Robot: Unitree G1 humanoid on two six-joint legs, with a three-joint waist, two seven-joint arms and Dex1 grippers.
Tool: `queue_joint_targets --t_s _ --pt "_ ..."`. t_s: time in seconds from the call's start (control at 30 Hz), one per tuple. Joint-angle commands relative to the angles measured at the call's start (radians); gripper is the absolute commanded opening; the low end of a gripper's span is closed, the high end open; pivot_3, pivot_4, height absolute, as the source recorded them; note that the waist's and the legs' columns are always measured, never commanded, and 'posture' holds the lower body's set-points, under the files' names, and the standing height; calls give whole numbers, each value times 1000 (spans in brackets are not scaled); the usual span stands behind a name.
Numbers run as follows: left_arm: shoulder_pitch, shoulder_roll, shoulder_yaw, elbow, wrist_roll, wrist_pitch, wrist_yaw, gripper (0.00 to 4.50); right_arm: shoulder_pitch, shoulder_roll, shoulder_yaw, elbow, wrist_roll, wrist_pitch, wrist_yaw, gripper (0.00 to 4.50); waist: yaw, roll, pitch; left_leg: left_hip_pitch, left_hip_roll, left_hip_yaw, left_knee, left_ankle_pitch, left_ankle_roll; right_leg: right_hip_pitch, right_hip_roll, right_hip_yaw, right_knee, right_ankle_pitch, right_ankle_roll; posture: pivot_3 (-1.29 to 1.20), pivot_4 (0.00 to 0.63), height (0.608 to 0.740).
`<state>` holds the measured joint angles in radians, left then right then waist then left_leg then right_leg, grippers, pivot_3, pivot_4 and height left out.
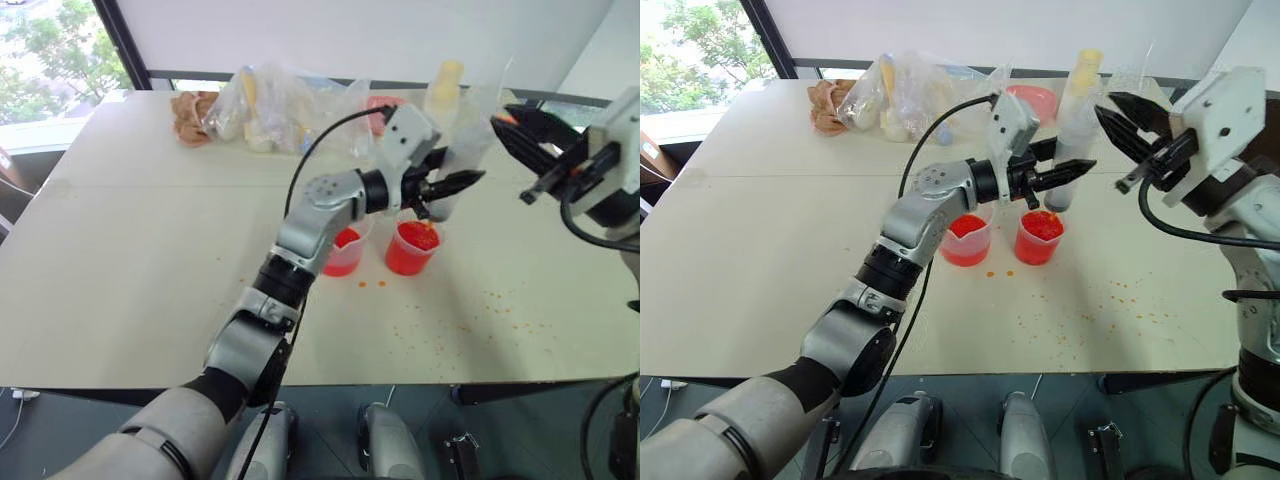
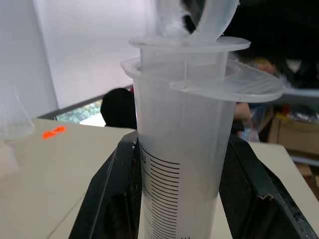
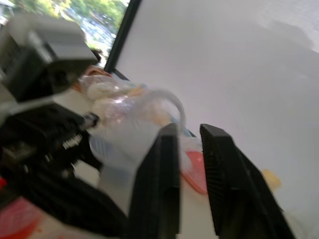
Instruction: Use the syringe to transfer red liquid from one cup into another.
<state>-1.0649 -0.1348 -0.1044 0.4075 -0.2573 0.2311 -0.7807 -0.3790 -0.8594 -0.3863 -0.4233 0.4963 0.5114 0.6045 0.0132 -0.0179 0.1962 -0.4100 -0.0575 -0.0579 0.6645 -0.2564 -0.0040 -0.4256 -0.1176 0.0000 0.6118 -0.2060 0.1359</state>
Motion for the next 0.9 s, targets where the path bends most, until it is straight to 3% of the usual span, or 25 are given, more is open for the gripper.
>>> queue_joint_targets --t_s 0.03,0.2,0.37,0.47,0.57,0.73,0.9 --pt "-55 -12 -6 -178 -74 43 -23 1588 -5 -13 -108 -23 88 64 -5 2885 1 2 0 0 0 0 0 0 0 0 0 0 0 0 0 0 150 740" --pt "-60 55 -16 -298 -81 201 17 1588 53 -32 -299 -71 265 186 17 2885 2 2 0 0 0 0 0 0 1 0 0 0 0 0 0 0 150 740" --pt "-155 146 57 -325 -123 416 130 1588 195 -68 -421 -70 309 228 82 2885 -2 2 0 1 0 0 1 0 1 2 0 0 0 0 0 0 150 740" --pt "-325 241 230 -187 -199 709 264 1588 272 -120 -398 -63 273 209 158 2885 -3 2 0 1 0 0 1 0 1 2 1 0 1 0 0 0 150 740" --pt "-488 394 362 19 -237 984 334 1588 255 -160 -340 -82 333 216 229 2885 -26 3 0 2 -1 0 1 -1 1 1 2 0 1 -1 1 0 150 740" --pt "-609 595 355 239 -137 1240 442 1588 143 -180 -157 -138 407 201 300 2885 -32 3 0 4 0 -1 0 -1 2 1 3 0 6 -2 3 0 150 740" --pt "-537 678 320 318 -151 1377 505 1588 13 -126 21 -139 420 166 332 2885 -23 -1 1 2 0 -3 0 0 -1 1 1 -1 5 -2 2 0 150 740"
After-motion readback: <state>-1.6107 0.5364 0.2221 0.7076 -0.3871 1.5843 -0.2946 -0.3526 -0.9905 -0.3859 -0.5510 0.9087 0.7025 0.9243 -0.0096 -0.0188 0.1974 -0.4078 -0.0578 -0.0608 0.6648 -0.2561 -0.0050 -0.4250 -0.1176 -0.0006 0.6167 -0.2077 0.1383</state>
